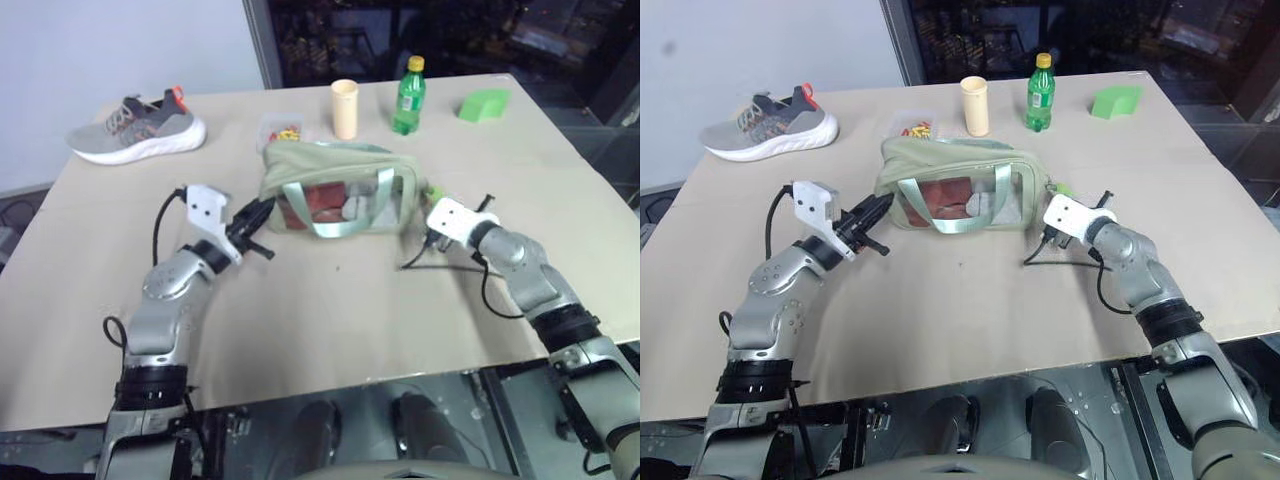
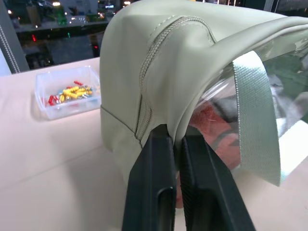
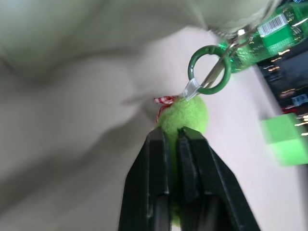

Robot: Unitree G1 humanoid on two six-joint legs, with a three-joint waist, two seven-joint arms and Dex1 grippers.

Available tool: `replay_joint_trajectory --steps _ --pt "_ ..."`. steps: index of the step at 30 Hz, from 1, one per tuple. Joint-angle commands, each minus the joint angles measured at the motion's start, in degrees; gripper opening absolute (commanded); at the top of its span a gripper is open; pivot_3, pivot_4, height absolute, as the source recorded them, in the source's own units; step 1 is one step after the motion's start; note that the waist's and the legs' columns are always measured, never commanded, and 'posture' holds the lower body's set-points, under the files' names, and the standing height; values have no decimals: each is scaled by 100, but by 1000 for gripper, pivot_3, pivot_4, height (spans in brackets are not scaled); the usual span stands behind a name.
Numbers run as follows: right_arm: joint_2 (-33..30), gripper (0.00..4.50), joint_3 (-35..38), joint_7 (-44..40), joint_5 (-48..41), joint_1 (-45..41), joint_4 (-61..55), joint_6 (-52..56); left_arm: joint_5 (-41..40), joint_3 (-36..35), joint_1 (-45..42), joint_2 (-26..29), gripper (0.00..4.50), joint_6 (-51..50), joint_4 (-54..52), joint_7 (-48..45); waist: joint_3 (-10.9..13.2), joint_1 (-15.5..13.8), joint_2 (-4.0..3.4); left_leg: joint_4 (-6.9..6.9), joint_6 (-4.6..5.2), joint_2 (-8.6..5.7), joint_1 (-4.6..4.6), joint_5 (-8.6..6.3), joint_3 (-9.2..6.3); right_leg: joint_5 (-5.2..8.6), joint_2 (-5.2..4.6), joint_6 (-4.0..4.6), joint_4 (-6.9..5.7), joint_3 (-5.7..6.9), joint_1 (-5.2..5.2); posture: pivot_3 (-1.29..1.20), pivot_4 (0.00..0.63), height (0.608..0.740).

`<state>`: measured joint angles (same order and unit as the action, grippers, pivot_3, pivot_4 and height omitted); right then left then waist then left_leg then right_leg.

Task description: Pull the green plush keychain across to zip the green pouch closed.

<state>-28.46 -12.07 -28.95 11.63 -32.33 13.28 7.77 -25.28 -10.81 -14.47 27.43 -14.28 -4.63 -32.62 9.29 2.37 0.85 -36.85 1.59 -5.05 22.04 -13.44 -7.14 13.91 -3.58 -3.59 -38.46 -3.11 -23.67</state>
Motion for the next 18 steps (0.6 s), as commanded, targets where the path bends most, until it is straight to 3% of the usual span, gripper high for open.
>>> replay_joint_trajectory --steps 1,5,6,12,18 --pt "-116 2204 511 -541 -706 154 -1023 603 -409 -252 165 96 2086 -257 -609 -117 0 -25 -1 0 0 -1 7 0 -4 0 -2 0 7 4 -2 0 150 740" --pt "-296 3982 929 -955 -1328 444 -1719 1141 -767 -354 534 226 3847 -597 -1021 -368 0 -69 -1 1 0 -3 31 -1 -26 -5 -6 5 44 27 -2 0 150 740" --pt "-357 4364 1036 -1080 -1503 521 -1867 1245 -815 -362 634 259 3911 -644 -1124 -419 1 -76 -1 1 1 -3 38 -2 -32 -5 -8 6 51 34 -3 0 150 740" --pt "-987 4364 1503 -2006 -2731 1584 -3409 2095 -906 -838 1158 403 3911 -682 -1315 -347 3 -177 -4 17 2 -5 58 -5 -44 -4 -14 8 68 48 -19 0 150 740" --pt "-893 4364 1674 -1402 -2912 2653 -4635 2557 -1273 -1351 1412 716 3911 -868 -1427 -568 3 -179 -4 21 1 -3 64 -7 -51 -3 -18 7 73 58 -20 0 150 740"
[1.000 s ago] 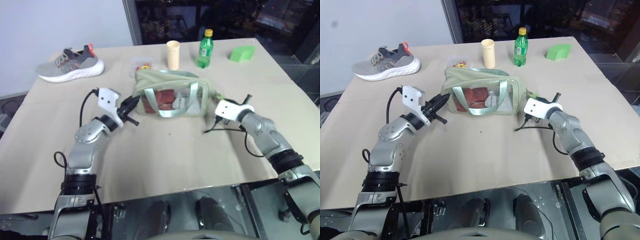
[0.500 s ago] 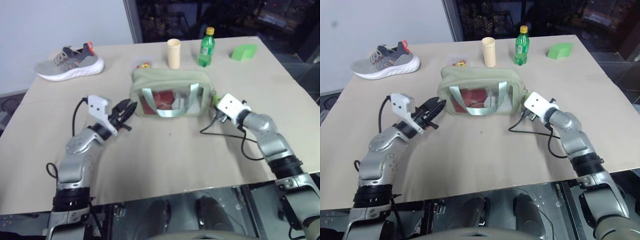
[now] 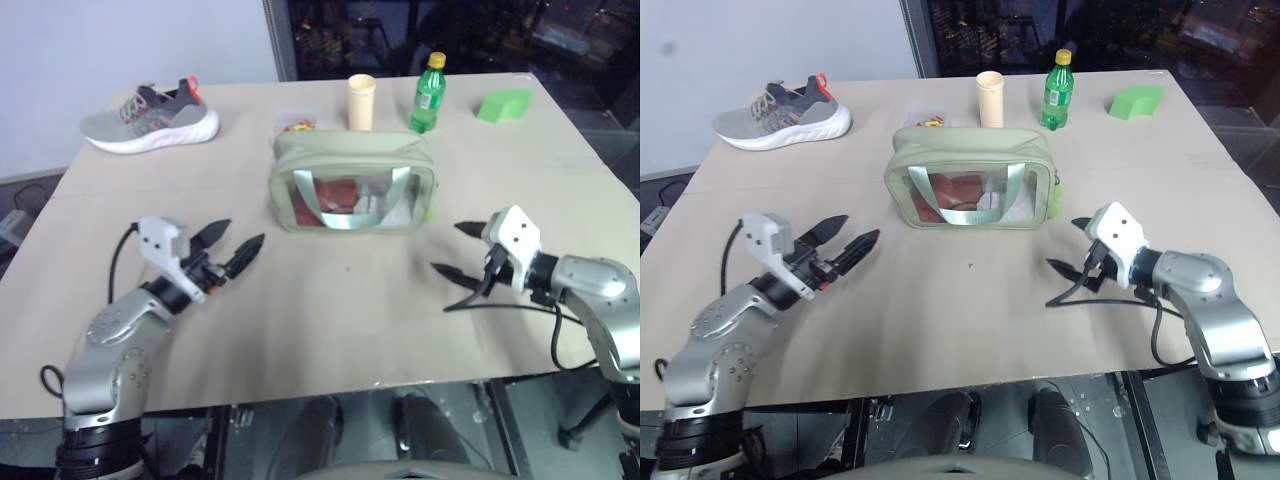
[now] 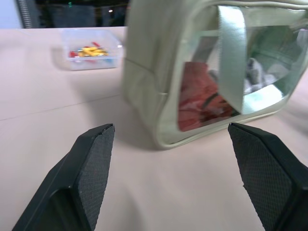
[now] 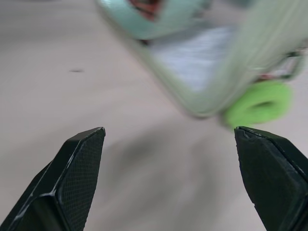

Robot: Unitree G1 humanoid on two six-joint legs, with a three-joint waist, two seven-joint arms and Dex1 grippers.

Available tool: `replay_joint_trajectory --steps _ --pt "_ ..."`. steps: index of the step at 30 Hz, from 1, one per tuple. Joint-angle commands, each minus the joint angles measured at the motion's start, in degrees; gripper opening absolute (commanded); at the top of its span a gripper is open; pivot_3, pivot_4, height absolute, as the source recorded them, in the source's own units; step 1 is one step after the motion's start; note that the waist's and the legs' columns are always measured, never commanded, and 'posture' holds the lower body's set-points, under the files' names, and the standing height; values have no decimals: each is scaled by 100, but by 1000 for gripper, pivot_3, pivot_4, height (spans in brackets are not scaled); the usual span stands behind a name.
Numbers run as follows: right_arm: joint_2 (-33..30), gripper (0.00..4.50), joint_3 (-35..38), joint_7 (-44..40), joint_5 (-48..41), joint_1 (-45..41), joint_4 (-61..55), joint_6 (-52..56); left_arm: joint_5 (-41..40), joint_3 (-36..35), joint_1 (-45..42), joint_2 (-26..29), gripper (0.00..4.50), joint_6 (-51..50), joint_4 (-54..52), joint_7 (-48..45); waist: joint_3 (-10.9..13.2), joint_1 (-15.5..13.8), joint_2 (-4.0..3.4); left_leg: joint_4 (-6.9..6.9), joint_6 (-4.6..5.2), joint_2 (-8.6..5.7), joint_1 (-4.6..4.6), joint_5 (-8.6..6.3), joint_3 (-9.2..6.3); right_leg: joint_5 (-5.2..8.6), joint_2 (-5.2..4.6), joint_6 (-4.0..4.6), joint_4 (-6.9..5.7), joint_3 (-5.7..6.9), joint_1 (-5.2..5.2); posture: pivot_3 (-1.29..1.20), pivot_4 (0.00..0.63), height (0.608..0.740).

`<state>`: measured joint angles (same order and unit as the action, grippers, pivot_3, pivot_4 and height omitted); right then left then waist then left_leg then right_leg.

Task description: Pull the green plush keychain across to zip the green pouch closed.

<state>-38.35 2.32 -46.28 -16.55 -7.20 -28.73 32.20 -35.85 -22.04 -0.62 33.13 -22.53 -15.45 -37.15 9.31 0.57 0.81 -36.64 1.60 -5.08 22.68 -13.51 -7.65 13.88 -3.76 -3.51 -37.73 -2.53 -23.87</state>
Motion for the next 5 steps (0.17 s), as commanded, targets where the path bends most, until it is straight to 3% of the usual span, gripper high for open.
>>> replay_joint_trajectory --steps 1,5 --pt "127 4364 176 436 -22 271 -494 103 -225 -223 48 218 3911 -71 -347 -190 0 -3 0 -1 0 -2 0 0 1 0 -3 0 0 0 1 0 150 740" --pt "66 4364 117 547 103 584 -517 -31 -372 -233 72 396 3911 -196 -392 -417 0 -21 1 -6 0 -11 0 1 0 0 -11 -1 1 3 7 0 150 740"
